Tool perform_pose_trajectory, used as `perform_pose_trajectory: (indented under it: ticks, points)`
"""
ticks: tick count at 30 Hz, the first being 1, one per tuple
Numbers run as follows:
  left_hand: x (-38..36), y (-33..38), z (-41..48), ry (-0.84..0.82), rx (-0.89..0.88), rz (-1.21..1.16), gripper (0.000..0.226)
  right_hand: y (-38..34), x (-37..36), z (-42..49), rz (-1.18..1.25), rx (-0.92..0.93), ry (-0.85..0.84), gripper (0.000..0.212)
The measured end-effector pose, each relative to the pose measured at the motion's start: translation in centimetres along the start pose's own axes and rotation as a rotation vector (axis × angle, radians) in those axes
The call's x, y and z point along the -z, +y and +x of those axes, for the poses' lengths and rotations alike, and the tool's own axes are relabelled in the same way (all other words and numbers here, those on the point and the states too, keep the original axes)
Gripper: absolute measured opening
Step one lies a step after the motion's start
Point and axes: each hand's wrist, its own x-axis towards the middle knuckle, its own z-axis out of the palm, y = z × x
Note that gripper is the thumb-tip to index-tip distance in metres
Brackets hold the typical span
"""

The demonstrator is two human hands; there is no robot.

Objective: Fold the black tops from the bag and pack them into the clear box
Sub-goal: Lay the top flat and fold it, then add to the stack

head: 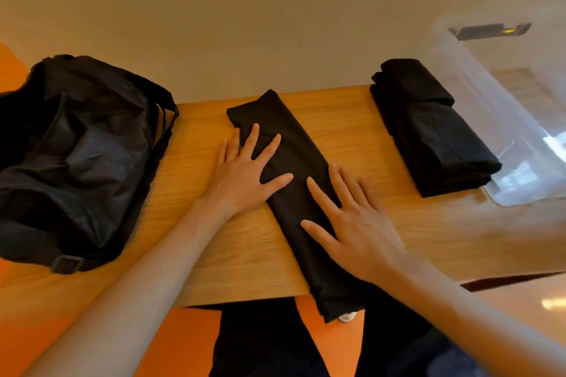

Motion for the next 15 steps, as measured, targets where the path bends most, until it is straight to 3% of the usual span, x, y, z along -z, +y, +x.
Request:
perform_pose_trajectory:
  ticks: [6,11,15]
  points:
    - [0.5,-0.4,3.1,-0.014,-0.136,0.052,0.094,-3.8,-1.6,-2.4,0.070,-0.132,0.106,0.078]
    - [0.8,0.4,3.7,0.123,-0.235,0.034,0.089,-2.9,-0.3,-2.0,0.063,-0.022,0.131,0.077]
    - [0.8,0.6,5.4,-0.001,-0.196,0.048,0.096,-1.7,0.1,-0.9,0.007,0.101,0.038,0.077]
